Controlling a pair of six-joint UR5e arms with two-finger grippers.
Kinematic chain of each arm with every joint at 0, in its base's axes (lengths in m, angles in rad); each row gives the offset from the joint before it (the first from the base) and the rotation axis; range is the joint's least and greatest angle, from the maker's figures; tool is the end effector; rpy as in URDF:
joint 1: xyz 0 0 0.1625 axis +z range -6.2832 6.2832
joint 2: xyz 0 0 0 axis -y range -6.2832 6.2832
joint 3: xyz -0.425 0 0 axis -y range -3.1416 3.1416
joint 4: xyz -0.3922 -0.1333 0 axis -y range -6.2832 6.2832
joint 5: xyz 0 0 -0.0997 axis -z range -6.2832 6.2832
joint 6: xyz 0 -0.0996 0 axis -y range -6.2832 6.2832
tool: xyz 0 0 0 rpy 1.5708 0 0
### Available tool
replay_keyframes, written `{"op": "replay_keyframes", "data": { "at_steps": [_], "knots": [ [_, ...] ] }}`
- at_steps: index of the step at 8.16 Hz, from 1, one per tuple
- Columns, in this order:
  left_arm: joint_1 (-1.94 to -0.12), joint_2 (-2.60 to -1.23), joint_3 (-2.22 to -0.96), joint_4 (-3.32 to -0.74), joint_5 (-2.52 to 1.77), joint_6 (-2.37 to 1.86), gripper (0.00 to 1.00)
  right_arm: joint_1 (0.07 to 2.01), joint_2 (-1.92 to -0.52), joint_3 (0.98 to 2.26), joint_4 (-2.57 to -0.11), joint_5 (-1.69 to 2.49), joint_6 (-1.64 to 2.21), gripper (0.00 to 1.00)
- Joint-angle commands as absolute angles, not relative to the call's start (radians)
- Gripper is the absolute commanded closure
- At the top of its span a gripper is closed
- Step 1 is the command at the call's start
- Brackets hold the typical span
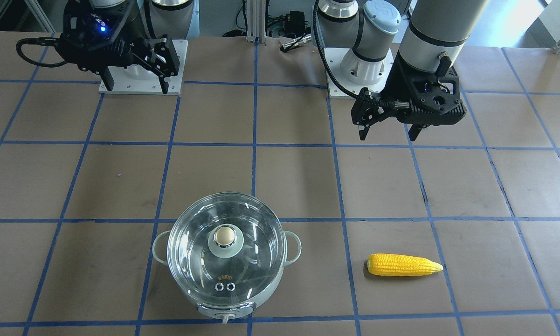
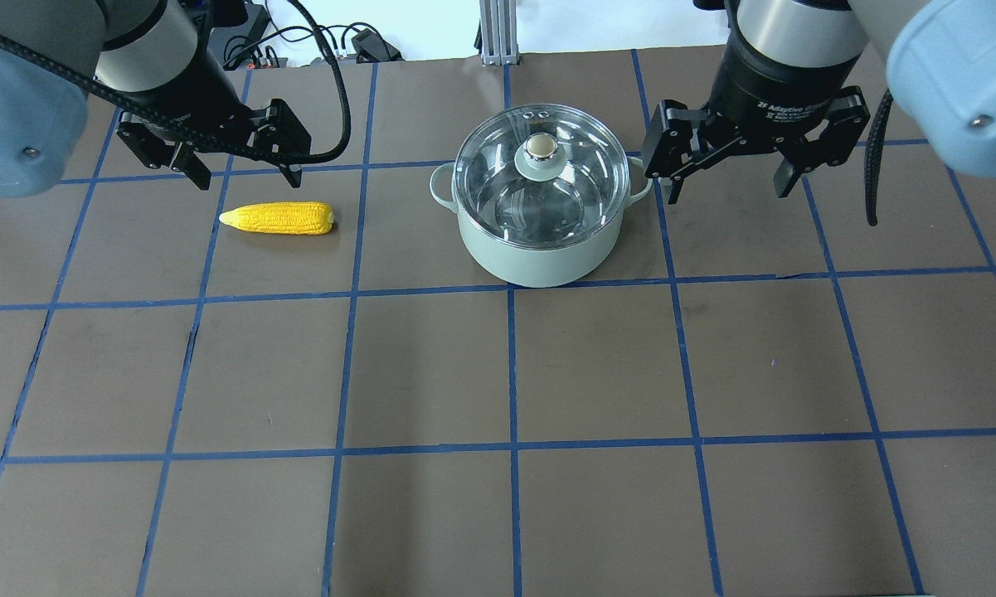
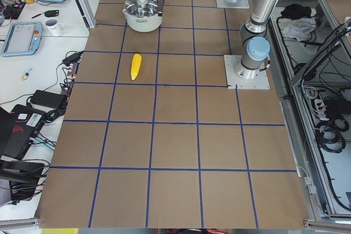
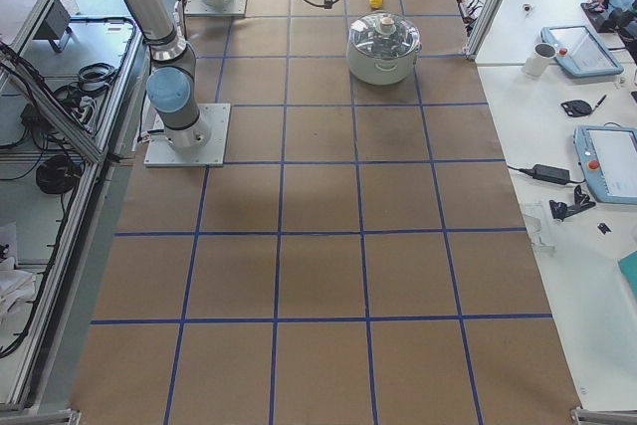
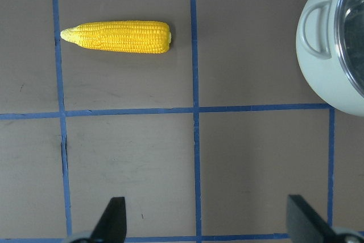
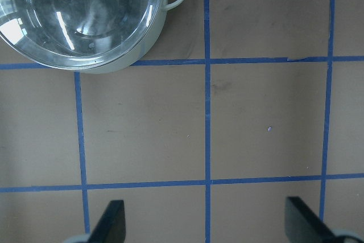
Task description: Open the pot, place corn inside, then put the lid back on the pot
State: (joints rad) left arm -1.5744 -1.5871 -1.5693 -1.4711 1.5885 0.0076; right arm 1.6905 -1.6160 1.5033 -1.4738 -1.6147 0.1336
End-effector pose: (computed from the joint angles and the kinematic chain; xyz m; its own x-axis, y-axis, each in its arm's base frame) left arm -0.1334 -0.5064 0.4909 -0.9998 0.0097 -0.0183 0.0112 0.9963 -0.0847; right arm 0.1843 -0.4530 0.5332 -0.9990 0.0147 0.0414 0.0138 0.9997 -0.0214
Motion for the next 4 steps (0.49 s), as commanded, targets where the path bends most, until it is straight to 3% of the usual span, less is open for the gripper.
{"op": "replay_keyframes", "data": {
  "at_steps": [1, 4],
  "knots": [
    [-1.566, -1.589, -1.569, -1.482, 1.589, 0.008, 0.00, 1.690, -1.614, 1.505, -1.482, -1.615, 0.135, 0.00],
    [-1.565, -1.592, -1.569, -1.506, 1.589, 0.009, 0.00, 1.690, -1.614, 1.505, -1.483, -1.615, 0.135, 0.00]
  ]
}}
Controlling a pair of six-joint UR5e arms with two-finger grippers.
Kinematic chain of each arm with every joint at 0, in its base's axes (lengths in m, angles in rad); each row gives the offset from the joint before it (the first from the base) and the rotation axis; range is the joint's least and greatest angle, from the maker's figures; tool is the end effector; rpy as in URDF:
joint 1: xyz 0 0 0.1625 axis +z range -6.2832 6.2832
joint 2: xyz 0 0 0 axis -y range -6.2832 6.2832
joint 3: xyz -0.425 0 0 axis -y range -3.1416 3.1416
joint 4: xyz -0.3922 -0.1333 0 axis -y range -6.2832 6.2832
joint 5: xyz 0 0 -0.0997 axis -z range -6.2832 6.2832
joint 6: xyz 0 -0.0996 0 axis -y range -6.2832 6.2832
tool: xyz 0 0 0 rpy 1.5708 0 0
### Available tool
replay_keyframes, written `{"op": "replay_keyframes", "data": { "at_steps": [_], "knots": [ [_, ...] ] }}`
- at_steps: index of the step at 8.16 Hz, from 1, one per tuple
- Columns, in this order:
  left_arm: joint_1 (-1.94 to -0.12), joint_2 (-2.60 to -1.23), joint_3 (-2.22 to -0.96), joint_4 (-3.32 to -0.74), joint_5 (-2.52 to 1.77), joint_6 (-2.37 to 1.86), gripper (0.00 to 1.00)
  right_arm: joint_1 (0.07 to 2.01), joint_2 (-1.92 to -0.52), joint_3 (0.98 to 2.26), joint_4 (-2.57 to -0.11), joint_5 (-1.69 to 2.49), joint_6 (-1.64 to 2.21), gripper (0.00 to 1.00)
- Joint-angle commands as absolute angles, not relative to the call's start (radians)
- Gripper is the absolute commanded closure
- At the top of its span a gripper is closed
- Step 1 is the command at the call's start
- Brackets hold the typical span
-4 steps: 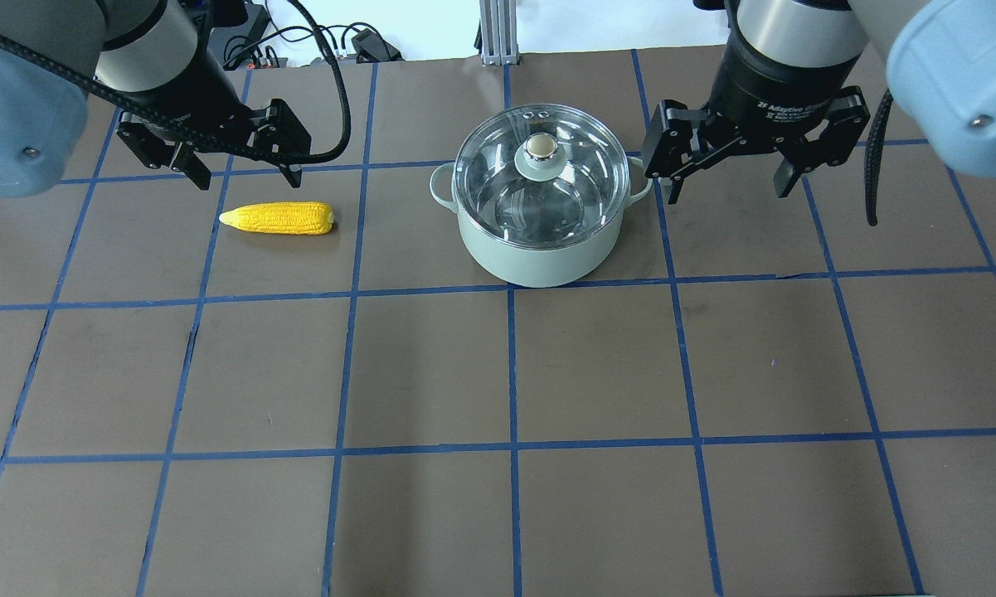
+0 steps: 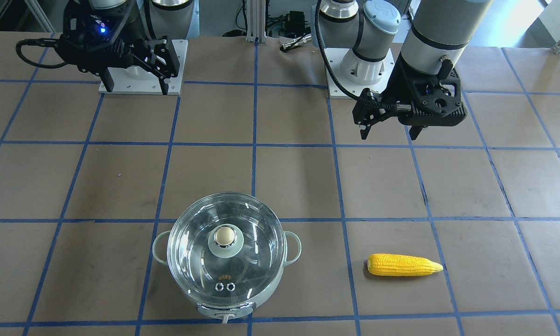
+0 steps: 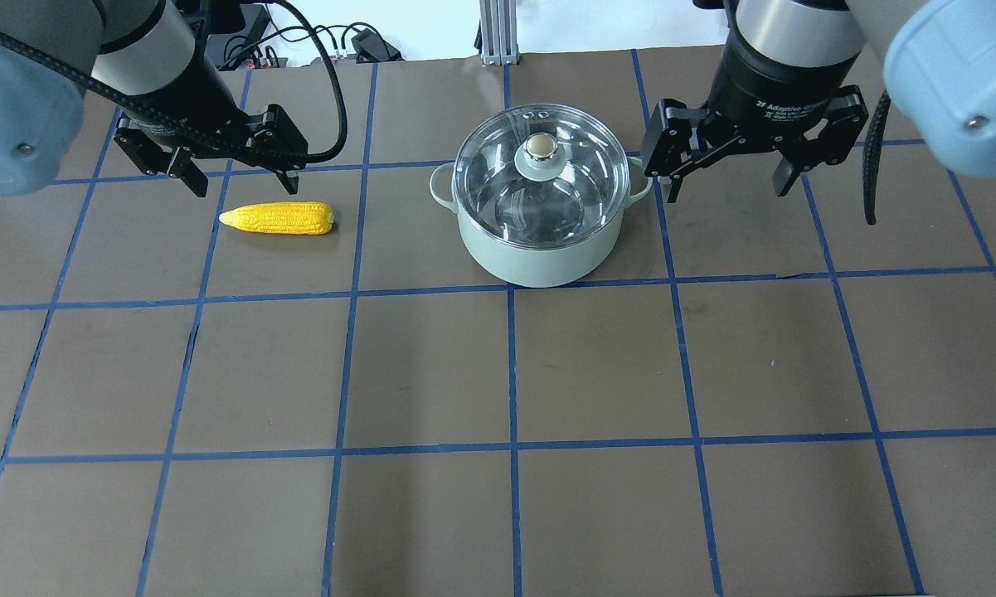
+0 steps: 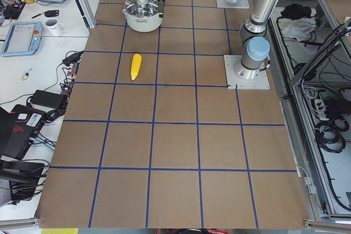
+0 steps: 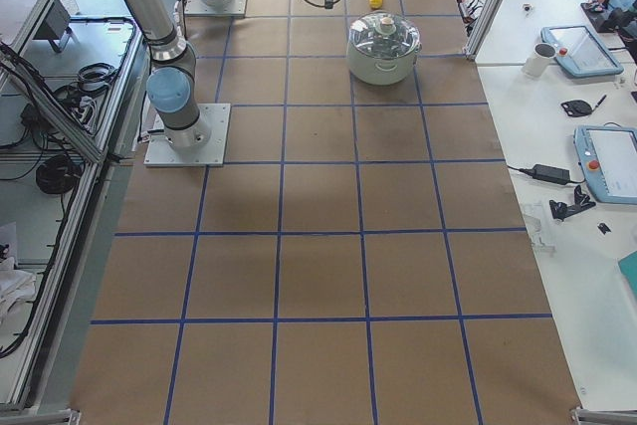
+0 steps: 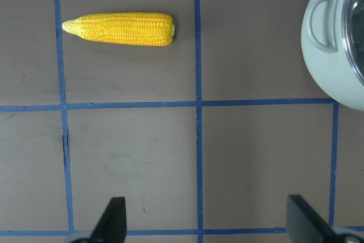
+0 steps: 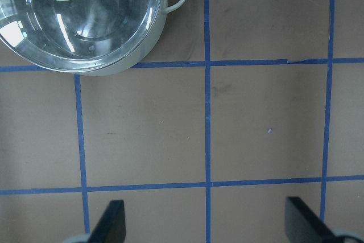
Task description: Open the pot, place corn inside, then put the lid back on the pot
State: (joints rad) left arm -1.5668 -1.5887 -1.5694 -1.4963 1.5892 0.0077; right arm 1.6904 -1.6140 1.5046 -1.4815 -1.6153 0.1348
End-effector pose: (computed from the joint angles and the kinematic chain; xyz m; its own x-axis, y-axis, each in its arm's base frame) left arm -0.1294 -0.5056 0.4873 -0.9998 0.0026 -0.0188 0.0037 0.9983 -0.0578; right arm 0.1844 -0.4544 0.5324 -0.9990 0.0162 0.0414 0.0151 0.9996 -0.0259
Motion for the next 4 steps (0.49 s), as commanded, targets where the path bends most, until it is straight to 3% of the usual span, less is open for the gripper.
{"op": "replay_keyframes", "data": {
  "at_steps": [1, 4],
  "knots": [
    [-1.548, -1.601, -1.569, -1.505, 1.589, 0.035, 0.00, 1.690, -1.614, 1.505, -1.485, -1.615, 0.135, 0.00],
    [-1.396, -1.615, -1.566, -1.493, 1.577, 0.369, 0.00, 1.690, -1.614, 1.505, -1.489, -1.614, 0.135, 0.00]
  ]
}}
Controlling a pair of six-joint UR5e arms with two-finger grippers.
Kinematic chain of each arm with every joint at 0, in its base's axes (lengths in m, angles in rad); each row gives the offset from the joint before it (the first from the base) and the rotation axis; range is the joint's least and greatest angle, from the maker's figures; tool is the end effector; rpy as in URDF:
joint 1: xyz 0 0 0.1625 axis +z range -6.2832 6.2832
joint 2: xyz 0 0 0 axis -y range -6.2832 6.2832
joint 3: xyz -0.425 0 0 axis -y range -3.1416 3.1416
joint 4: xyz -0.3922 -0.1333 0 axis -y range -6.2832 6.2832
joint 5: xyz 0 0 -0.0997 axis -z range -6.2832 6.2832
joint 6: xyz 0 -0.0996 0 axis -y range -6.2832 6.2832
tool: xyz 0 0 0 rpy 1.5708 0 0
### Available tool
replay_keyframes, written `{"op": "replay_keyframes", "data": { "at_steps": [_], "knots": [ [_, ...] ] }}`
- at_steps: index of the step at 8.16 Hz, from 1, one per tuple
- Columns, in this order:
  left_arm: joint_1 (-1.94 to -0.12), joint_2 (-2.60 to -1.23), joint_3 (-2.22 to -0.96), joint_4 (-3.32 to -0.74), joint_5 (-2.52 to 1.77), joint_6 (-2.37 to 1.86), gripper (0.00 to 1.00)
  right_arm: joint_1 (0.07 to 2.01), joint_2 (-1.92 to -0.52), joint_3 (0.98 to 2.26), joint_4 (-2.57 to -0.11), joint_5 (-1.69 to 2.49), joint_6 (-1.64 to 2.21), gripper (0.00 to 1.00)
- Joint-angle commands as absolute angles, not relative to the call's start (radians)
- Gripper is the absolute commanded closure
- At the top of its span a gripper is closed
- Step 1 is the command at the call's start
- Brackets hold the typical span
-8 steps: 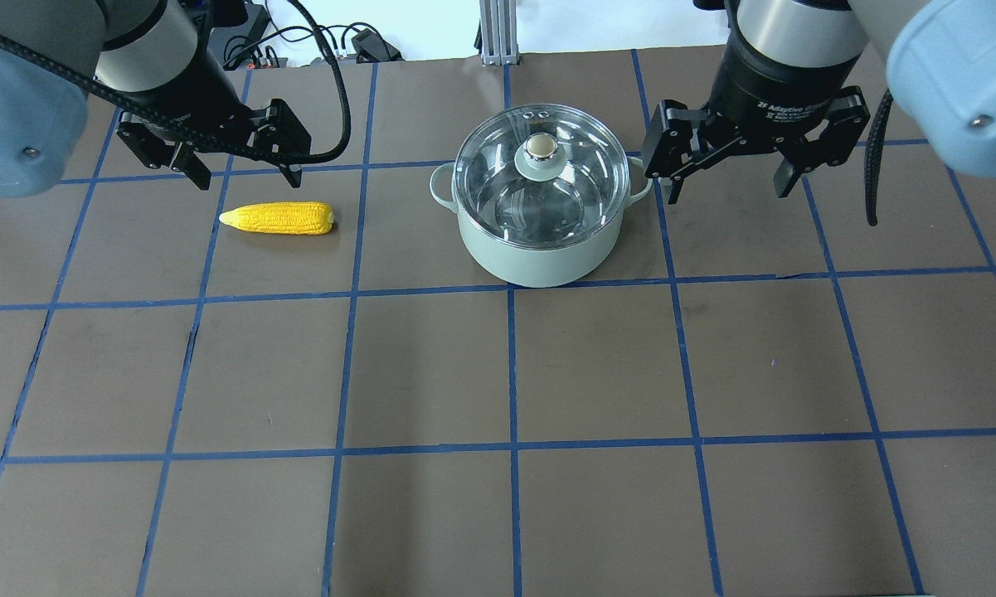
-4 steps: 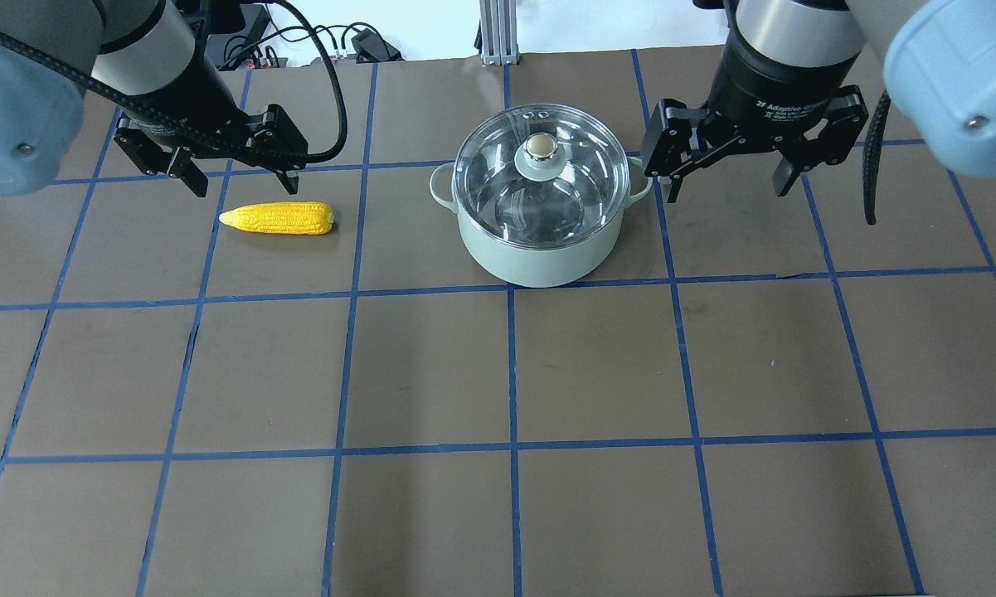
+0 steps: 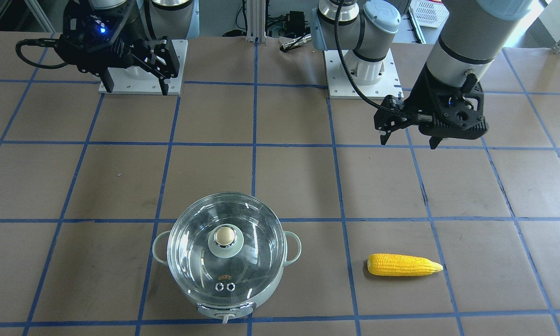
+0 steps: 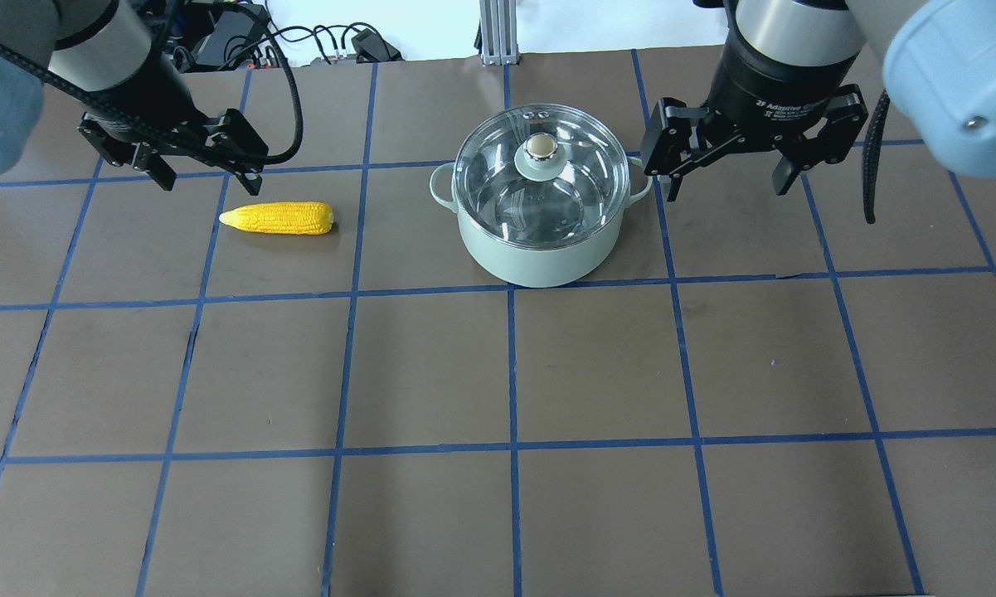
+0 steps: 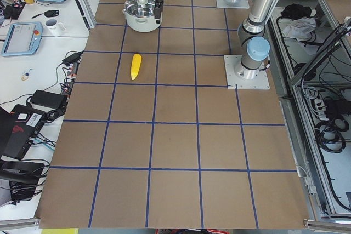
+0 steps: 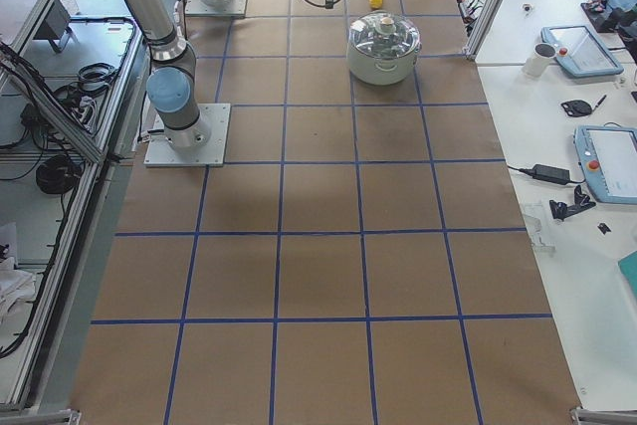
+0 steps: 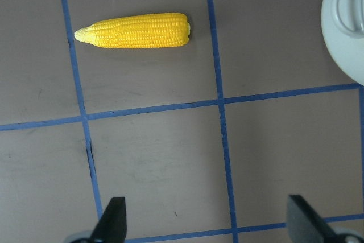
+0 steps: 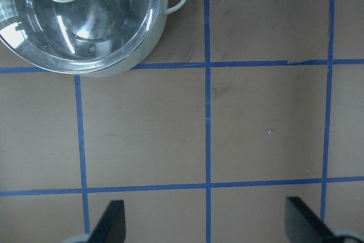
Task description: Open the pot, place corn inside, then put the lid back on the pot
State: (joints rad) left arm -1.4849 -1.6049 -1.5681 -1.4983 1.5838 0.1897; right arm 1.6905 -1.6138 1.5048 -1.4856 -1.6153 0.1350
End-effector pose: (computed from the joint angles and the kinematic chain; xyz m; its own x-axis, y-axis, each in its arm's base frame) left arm -0.0877 -0.5196 0.4795 -0.9945 0.1029 -0.0205 0.1037 0.9939 -0.0379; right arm 0.1845 -0.4549 0.5327 -0.9990 0.0164 0.0409 0.0152 0.9994 -0.0296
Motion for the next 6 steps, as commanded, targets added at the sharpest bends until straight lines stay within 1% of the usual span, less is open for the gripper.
{"op": "replay_keyframes", "data": {
  "at_steps": [1, 3, 6],
  "knots": [
    [-1.384, -1.630, -1.566, -1.488, 1.577, 0.450, 0.00, 1.692, -1.614, 1.505, -1.489, -1.614, 0.135, 0.00],
    [-1.379, -1.676, -1.569, -1.370, 1.577, 0.704, 0.00, 1.695, -1.614, 1.506, -1.489, -1.614, 0.137, 0.00],
    [-1.341, -1.729, -1.569, -1.312, 1.566, 1.019, 0.00, 1.695, -1.614, 1.506, -1.489, -1.614, 0.135, 0.00]
  ]
}}
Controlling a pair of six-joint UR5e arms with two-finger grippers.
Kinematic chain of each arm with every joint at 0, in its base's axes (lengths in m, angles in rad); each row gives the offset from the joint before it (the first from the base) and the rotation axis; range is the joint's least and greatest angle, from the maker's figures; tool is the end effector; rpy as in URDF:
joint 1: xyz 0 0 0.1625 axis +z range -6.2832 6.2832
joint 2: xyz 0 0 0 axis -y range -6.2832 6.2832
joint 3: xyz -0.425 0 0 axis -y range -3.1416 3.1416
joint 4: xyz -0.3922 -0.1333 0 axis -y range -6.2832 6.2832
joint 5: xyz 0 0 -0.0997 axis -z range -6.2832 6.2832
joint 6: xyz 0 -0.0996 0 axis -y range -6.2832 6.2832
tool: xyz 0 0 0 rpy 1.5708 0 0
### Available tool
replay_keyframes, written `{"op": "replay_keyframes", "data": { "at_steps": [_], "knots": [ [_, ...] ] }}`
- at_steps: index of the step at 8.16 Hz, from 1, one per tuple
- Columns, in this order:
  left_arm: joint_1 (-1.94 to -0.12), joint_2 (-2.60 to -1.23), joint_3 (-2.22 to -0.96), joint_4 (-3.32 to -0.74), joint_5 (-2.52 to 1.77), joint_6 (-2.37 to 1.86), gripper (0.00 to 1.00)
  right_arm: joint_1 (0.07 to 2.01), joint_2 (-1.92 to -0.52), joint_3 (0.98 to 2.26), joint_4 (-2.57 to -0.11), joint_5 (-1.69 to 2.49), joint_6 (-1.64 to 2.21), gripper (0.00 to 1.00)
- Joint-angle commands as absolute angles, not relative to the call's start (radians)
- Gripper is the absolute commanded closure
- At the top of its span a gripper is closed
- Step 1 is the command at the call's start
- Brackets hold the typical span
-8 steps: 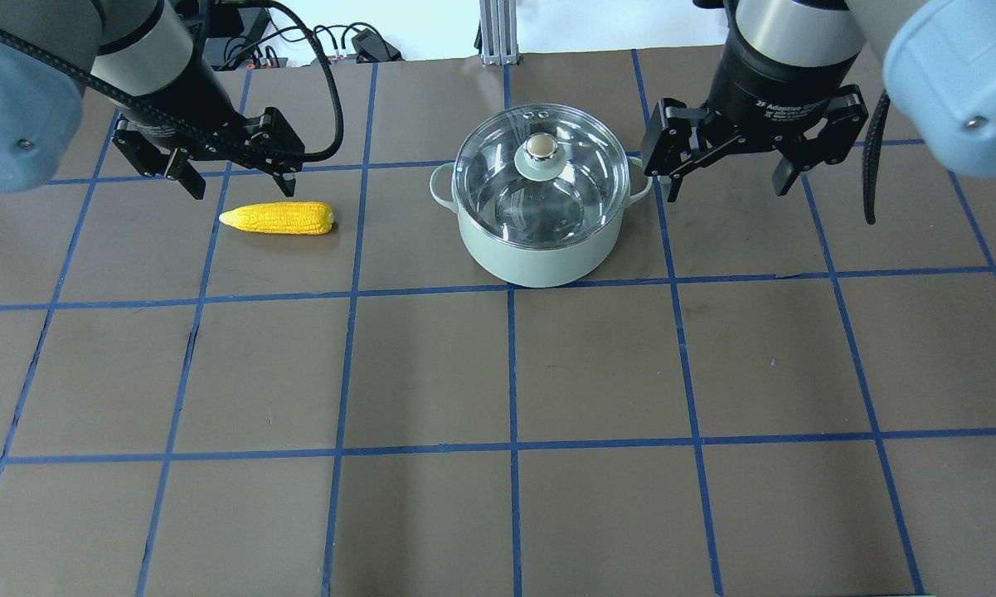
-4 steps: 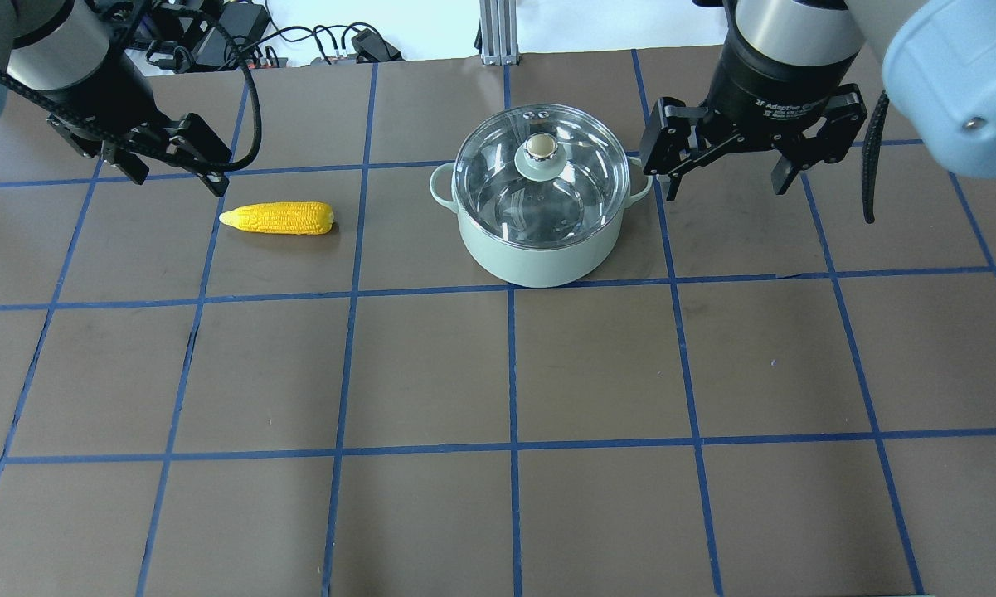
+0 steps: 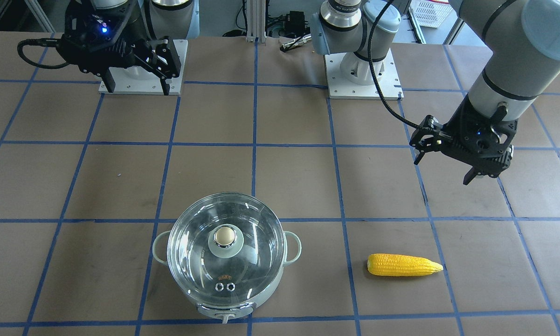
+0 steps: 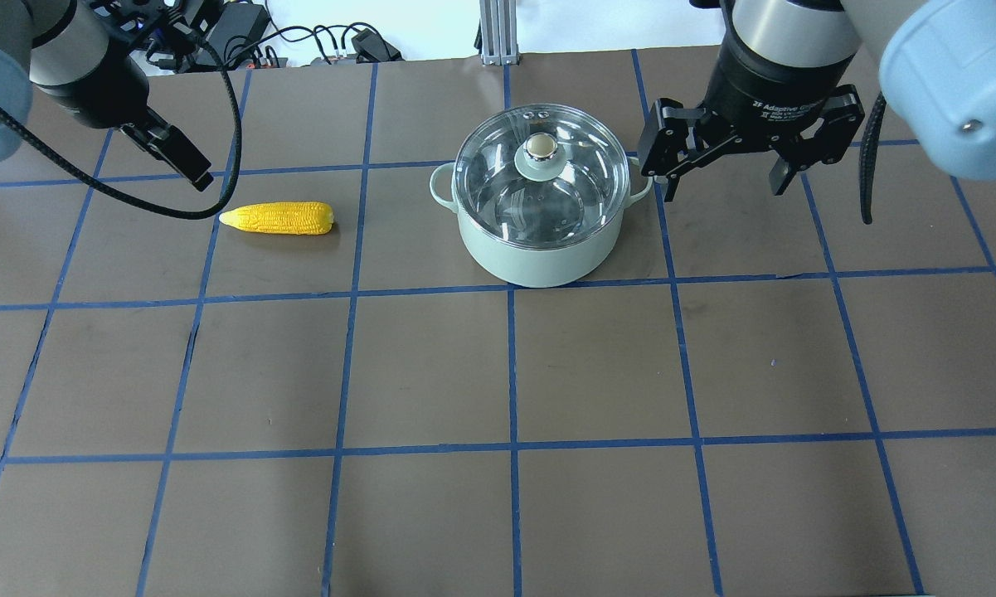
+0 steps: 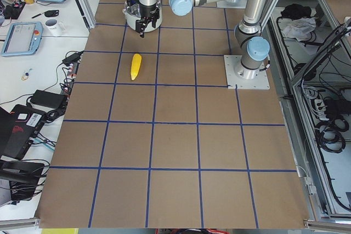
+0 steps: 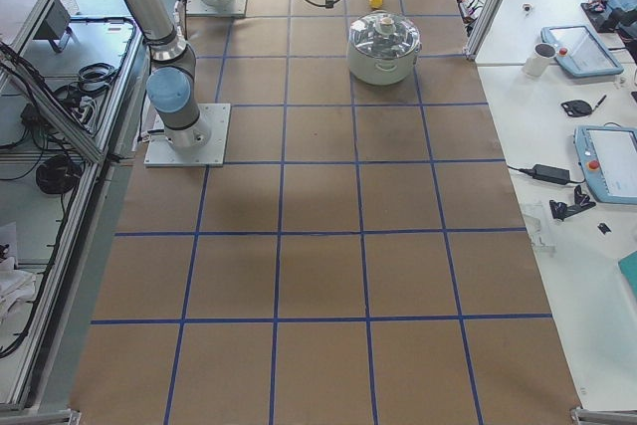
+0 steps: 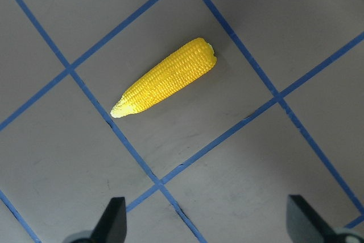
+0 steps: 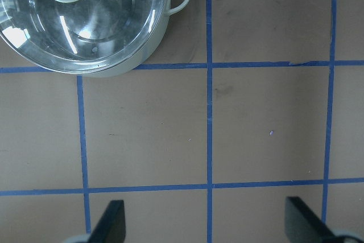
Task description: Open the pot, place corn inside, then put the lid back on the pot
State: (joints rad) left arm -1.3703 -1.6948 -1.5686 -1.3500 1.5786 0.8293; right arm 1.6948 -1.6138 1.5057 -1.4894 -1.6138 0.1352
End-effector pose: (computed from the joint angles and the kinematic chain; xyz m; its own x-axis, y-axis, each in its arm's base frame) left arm -0.0202 -0.5663 0.4473 -0.8079 0.5841 -0.0781 0.5887 0.8060 -0.0610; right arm 0.1866 -0.4544 0.5326 -0.9992 0.0124 0.0390 0.0111 0.9994 -0.0323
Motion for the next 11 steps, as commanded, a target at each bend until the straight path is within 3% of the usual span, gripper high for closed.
{"op": "replay_keyframes", "data": {
  "at_steps": [1, 11],
  "knots": [
    [-1.326, -1.749, -1.569, -1.312, 1.528, 1.098, 0.00, 1.695, -1.614, 1.506, -1.488, -1.614, 0.135, 0.00],
    [-1.287, -2.055, -1.569, -1.092, 1.373, 1.543, 0.00, 1.695, -1.611, 1.506, -1.493, -1.614, 0.135, 0.00]
  ]
}}
